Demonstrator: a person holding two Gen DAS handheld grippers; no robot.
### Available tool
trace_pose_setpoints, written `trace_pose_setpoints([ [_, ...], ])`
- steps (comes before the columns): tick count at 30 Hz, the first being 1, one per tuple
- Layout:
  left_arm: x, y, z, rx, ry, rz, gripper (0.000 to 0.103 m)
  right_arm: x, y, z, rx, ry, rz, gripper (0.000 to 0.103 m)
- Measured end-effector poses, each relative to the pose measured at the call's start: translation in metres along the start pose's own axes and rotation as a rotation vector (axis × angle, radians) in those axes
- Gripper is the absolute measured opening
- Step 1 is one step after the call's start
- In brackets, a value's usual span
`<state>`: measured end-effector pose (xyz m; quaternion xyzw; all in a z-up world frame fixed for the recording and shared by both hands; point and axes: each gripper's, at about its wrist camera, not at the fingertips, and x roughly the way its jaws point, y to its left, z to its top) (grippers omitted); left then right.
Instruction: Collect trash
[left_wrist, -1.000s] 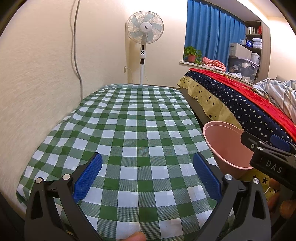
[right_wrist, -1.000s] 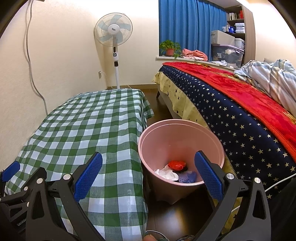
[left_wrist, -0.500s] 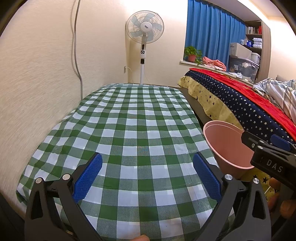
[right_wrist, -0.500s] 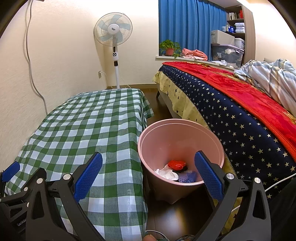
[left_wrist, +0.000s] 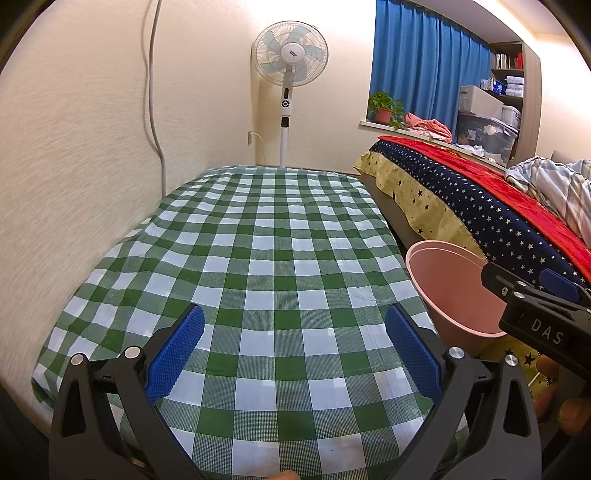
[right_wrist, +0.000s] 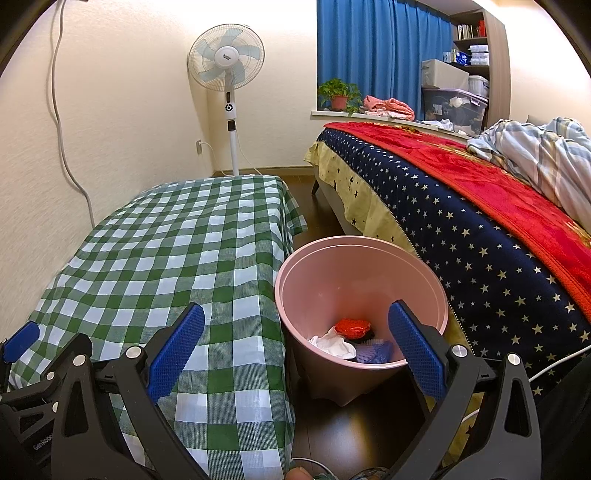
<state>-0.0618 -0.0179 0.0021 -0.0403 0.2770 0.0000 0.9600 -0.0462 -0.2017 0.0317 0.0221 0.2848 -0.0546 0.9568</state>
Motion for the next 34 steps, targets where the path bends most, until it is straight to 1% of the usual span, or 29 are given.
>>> trace_pose_setpoints([
  [19, 0.0008, -0.0003, -0.0015, -0.001, 0.004, -0.002, 0.095, 0.0006, 0.0000, -0.0008, -0.001, 0.002, 0.000, 0.098],
  [34, 0.0064, -0.0008, -0.0062, -0.013, 0.030, -0.004, 0.095, 0.0008, -0.0002, -0.0017, -0.001, 0.004, 0.000, 0.098],
])
